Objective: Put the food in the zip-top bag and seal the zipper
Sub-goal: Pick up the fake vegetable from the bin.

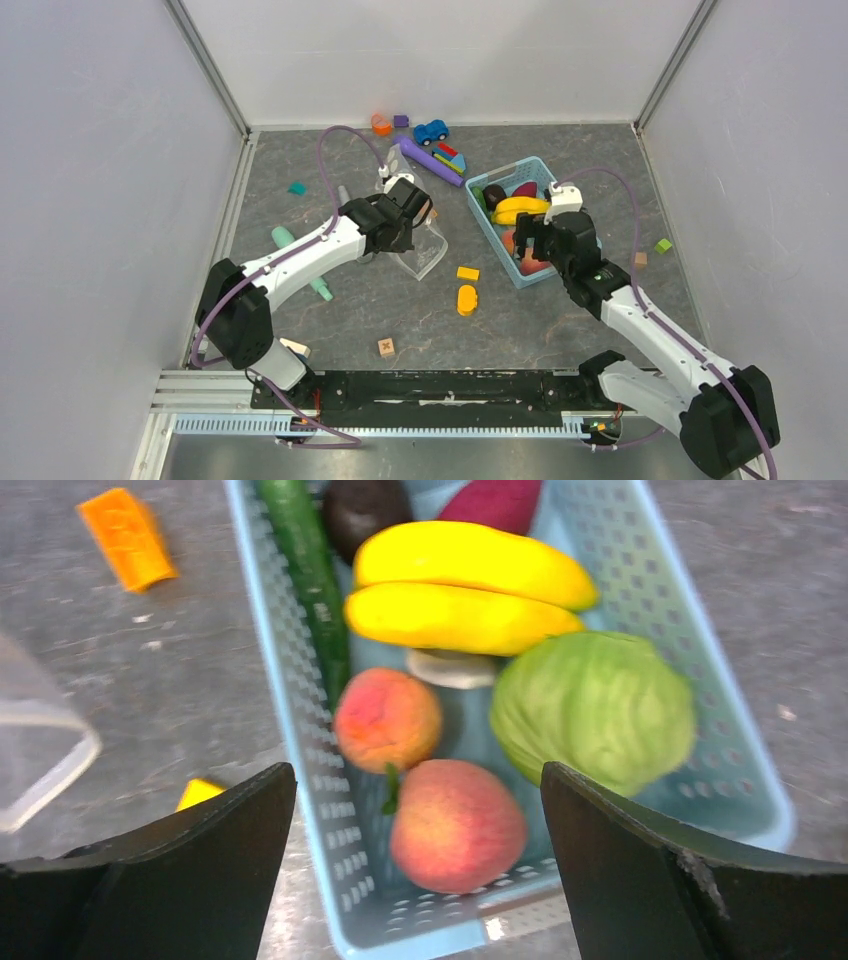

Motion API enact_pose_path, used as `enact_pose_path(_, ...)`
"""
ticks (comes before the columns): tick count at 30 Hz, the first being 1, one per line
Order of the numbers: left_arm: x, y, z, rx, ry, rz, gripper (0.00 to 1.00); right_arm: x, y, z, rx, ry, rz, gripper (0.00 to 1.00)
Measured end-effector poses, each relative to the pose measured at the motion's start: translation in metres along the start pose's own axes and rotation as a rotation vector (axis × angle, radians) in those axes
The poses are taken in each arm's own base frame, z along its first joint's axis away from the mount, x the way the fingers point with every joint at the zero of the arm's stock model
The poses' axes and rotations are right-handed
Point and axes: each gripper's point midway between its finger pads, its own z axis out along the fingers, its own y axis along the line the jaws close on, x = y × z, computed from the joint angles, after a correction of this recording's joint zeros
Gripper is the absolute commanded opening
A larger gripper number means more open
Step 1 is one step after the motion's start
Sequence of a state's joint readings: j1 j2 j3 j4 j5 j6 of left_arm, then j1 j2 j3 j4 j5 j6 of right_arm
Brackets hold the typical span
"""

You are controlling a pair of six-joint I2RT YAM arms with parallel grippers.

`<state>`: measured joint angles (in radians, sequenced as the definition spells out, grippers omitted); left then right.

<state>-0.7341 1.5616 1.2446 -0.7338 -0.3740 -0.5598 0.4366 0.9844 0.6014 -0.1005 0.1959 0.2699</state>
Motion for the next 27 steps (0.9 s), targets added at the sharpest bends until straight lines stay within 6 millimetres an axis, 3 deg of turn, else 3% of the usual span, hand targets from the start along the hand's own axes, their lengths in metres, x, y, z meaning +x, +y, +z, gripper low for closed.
enact_pose_path(5,0.002,-0.002,0.000,0.011,0.008,0.001,0.02,0.001,-0.031,0.005,0.176,0.042,-0.033,0.98)
enact_pose_path(12,0.007,-0.005,0.000,0.036,0.026,0.002,0.02,0.023,-0.076,0.021,0.367,0.163,-0.045,0.95)
enact_pose_path(16,0.010,-0.008,-0.002,0.059,0.037,0.001,0.02,0.036,-0.094,0.029,0.448,0.217,-0.055,0.93)
enact_pose_path(20,0.011,-0.010,-0.005,0.084,0.034,-0.004,0.02,0.040,-0.098,0.035,0.475,0.225,-0.056,0.87)
enact_pose_path(25,0.009,-0.015,-0.010,0.122,0.025,-0.013,0.02,0.035,-0.095,0.043,0.449,0.203,-0.054,0.42)
enact_pose_path(27,0.009,-0.016,-0.011,0.128,0.026,-0.013,0.02,0.034,-0.096,0.044,0.439,0.199,-0.053,0.32)
